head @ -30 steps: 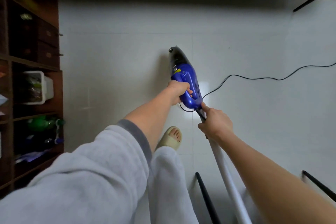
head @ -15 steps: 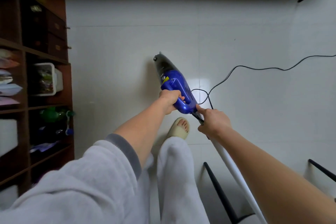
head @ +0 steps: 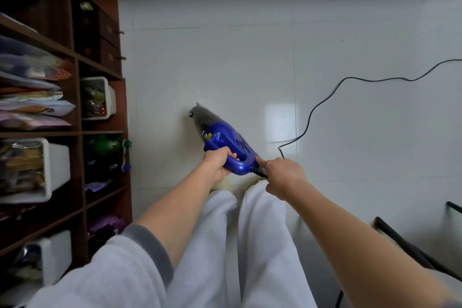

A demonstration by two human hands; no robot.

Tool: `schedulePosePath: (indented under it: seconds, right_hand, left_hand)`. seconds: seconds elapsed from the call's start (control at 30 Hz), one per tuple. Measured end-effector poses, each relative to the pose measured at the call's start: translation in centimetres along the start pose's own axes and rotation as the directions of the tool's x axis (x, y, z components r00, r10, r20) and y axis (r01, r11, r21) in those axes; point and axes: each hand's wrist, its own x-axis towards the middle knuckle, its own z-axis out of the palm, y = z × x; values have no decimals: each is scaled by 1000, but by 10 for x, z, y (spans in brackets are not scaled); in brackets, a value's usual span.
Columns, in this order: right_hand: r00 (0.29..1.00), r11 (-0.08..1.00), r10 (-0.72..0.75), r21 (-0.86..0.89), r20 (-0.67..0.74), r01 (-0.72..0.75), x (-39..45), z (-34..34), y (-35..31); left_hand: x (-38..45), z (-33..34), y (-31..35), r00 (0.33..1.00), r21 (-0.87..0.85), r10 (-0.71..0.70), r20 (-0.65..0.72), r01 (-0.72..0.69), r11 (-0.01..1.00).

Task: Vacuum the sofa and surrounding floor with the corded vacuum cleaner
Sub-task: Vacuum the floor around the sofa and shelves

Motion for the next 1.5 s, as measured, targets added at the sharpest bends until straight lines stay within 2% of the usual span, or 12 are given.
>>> schedulePosePath:
  seconds: [0.17, 0.27, 0.53, 0.67, 0.83, 1.03, 1.23, 1.37, 1.5]
  right_hand:
    - [992, 994, 109, -8, -61, -110, -24, 8, 29]
    - [989, 990, 140, -6, -43, -141, -32, 8, 39]
    - [997, 998, 62, 25, -51, -61, -20, 14, 25]
    - [996, 997, 64, 45, -69, -61, -18, 14, 26]
    - [987, 989, 142, 58, -77, -138, -23, 9, 53]
    - [962, 961, 263, 106, -76, -255, -29, 7, 96]
    - [973, 965, 224, 154, -60, -213, -31, 10, 92]
    - [985, 953, 171, 259, -34, -156, -28, 13, 73]
    - [986, 933, 165, 327, -16, -151, -25, 4, 80]
  left_hand:
    - [-14, 34, -14, 993, 17, -24, 112, 23, 1000]
    - [-16, 46, -17, 988, 56, -23, 152, 15, 998]
    - [-7, 29, -16, 998, 73, 24, 58, -28, 997]
    - [-10, 34, -8, 999, 144, 28, 24, -32, 989]
    - [-17, 68, -6, 997, 141, 28, 77, -39, 989]
    - [-22, 129, 0, 984, 247, 47, 170, -89, 965]
    - [-16, 122, -5, 993, 269, 65, 97, -89, 959]
    - [-11, 107, 1, 995, 337, 102, 23, -104, 936]
    - [-14, 120, 15, 990, 381, 140, 7, -132, 915]
